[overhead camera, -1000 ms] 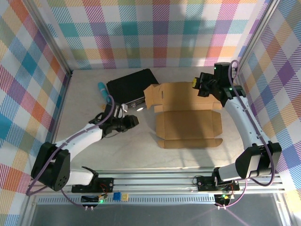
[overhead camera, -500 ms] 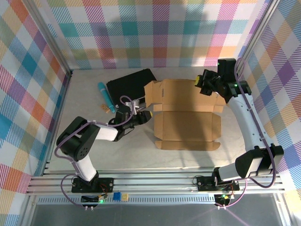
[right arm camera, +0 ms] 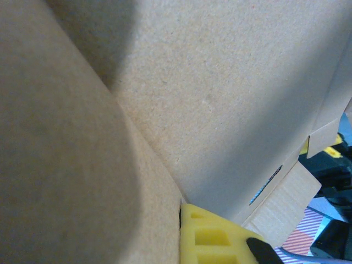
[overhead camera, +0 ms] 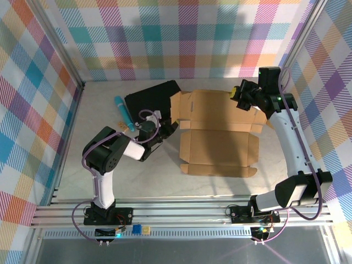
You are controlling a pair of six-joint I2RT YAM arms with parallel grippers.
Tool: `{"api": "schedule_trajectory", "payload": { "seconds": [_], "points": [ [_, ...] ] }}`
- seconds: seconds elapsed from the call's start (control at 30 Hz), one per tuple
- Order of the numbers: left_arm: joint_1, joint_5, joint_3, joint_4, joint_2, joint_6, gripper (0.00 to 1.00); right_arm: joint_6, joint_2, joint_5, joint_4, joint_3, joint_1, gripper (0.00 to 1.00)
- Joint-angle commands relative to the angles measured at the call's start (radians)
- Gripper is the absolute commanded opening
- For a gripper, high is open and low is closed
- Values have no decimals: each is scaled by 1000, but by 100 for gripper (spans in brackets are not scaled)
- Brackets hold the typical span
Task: Fold the paper box
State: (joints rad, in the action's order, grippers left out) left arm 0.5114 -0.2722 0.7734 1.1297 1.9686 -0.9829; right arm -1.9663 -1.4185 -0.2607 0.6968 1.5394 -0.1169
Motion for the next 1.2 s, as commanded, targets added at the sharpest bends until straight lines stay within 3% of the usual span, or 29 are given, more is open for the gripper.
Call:
{"api": "schedule_trajectory", "payload": {
  "seconds": [0.0,0.4,0.67,0.93,1.07,1.17],
  "points": [
    [16,-62,31,68,11,-38,34,-26,-8,-25,-30,29,7,0],
    [64,-98,23,28,-24,-64,34,-51,-1,-26,-102,-27,16,0],
    [116,-22,51,-214,-121,66,38,-56,10,-30,-109,-49,17,0],
    [183,115,163,-574,-175,235,42,-55,23,-41,-114,-70,16,0],
    [196,193,147,-640,-215,264,41,-44,27,-38,-115,-76,16,0],
    [195,225,106,-692,-310,295,47,-5,22,-19,-136,-77,18,0]
  ]
}}
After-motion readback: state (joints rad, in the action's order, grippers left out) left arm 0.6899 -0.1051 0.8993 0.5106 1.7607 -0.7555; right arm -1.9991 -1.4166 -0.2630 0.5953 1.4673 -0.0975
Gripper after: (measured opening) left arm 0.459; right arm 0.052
